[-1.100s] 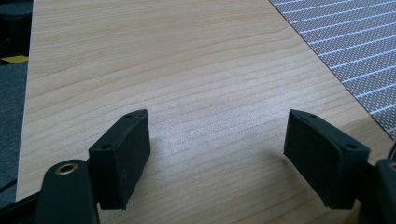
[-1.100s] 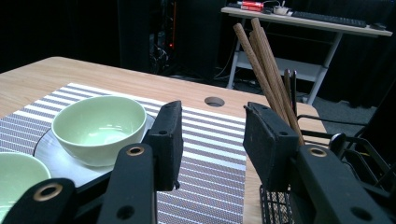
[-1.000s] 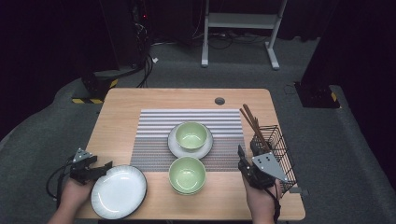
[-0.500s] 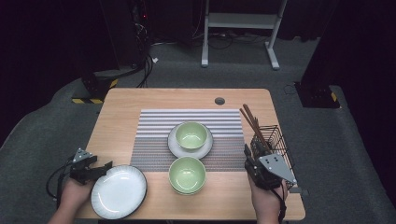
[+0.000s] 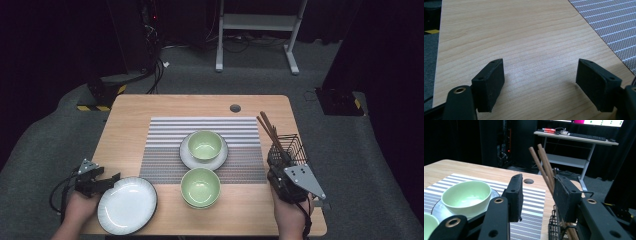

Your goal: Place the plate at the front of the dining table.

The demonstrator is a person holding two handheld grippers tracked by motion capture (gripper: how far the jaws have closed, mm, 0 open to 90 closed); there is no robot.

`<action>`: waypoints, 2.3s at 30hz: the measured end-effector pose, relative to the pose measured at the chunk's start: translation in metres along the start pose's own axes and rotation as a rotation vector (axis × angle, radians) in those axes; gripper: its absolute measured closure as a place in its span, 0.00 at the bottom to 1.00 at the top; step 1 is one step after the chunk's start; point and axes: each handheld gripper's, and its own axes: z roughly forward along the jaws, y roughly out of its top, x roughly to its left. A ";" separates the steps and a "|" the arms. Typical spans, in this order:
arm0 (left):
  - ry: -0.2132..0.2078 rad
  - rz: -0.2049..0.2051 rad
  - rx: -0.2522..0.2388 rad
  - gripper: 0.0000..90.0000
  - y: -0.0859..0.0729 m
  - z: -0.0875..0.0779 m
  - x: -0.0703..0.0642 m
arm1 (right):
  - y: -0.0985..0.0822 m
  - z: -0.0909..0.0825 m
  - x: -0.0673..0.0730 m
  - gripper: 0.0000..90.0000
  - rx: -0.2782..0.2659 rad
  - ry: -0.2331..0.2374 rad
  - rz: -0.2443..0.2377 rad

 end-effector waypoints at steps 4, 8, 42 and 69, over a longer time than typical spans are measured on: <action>-0.001 -0.002 0.000 0.26 0.000 0.000 0.000 | 0.000 -0.001 -0.004 0.66 -0.002 -0.009 0.011; -0.001 -0.002 0.000 0.26 0.000 0.000 0.000 | 0.000 -0.001 -0.008 0.66 0.000 -0.017 0.015; 0.001 -0.002 -0.001 0.26 0.000 0.000 0.000 | -0.007 0.008 -0.008 0.79 0.116 -0.081 0.039; 0.001 -0.002 -0.001 0.26 0.000 0.000 0.000 | -0.006 0.005 -0.007 0.95 0.100 -0.131 -0.003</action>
